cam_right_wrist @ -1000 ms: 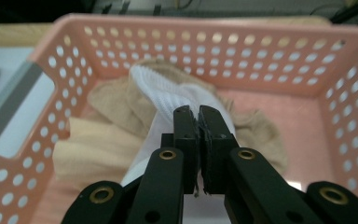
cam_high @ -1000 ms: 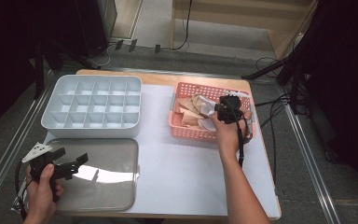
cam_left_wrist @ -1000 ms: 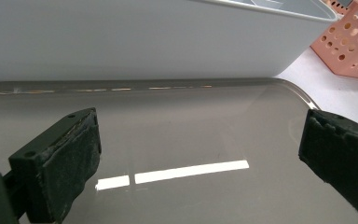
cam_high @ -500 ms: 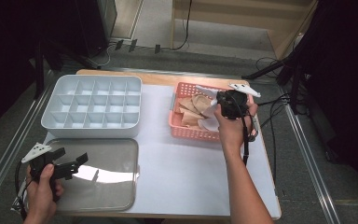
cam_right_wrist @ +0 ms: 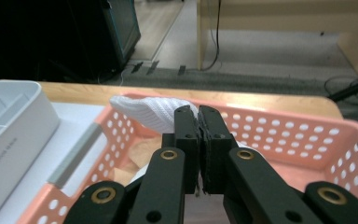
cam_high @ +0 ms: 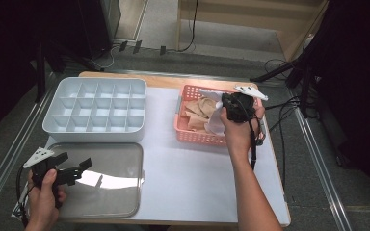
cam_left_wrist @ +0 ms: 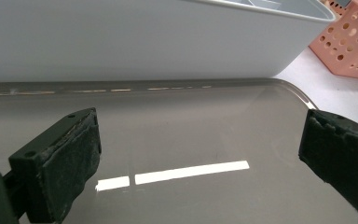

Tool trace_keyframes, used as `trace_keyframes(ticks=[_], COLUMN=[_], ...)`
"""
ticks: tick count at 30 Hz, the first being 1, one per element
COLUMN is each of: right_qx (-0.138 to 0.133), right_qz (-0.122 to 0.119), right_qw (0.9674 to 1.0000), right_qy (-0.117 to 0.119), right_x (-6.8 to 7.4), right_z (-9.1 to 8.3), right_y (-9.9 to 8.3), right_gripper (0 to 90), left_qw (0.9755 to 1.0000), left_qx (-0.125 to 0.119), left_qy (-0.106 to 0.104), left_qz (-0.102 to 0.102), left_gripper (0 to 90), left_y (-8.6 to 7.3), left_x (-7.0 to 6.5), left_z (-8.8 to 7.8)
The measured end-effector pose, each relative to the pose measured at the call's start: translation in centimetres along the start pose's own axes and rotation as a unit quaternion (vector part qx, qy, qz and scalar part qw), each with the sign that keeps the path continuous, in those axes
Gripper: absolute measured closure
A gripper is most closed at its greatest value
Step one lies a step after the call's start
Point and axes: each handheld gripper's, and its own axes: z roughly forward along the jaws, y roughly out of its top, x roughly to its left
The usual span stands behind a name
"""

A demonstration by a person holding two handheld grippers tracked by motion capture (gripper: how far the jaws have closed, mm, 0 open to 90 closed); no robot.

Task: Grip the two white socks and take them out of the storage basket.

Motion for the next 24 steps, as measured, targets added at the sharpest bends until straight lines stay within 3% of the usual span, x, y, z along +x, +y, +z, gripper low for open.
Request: trace_keyframes(ticks=[5, 8, 10, 12, 14, 16, 19, 24], right_qx=[0.058, 0.086, 0.105, 0.116, 0.133, 0.127, 0.13, 0.181], right_qz=[0.015, 0.021, 0.028, 0.031, 0.045, 0.031, 0.031, 0.008], right_qw=[0.9982, 0.996, 0.9941, 0.9927, 0.9889, 0.9898, 0.9879, 0.9814], right_qy=[-0.006, -0.009, 0.002, 0.016, 0.05, 0.057, 0.078, 0.062], right_x=[-1.0, -1.9, -2.6, -3.3, -3.8, -3.8, -3.4, -1.9], right_z=[1.7, 1.7, 1.6, 1.6, 1.6, 1.6, 1.7, 2.8], right_y=[-1.9, -3.2, -3.9, -4.5, -4.8, -4.9, -4.9, -4.9], right_gripper=[87.8, 87.4, 84.9, 77.6, 68.7, 59.8, 47.7, 37.8], left_qw=[1.0, 1.0, 1.0, 1.0, 1.0, 1.0, 1.0, 1.0], left_qx=[0.0, -0.001, -0.002, -0.002, -0.001, -0.002, 0.0, 0.0], left_qy=[-0.001, 0.0, -0.001, 0.0, 0.0, -0.001, 0.0, -0.001], left_qz=[0.001, -0.001, -0.003, -0.002, 0.001, 0.001, 0.003, 0.002], left_gripper=[0.0, 0.0, 0.0, 0.0, 0.0, 0.0, 0.0, 0.0], left_y=[0.0, -0.1, -0.1, 0.0, 0.0, 0.0, 0.0, 0.0], left_x=[0.0, 0.2, 0.2, 0.2, 0.1, -0.1, -0.1, -0.1], left_z=[-0.2, -0.2, -0.2, -0.2, -0.2, -0.1, 0.0, 0.1])
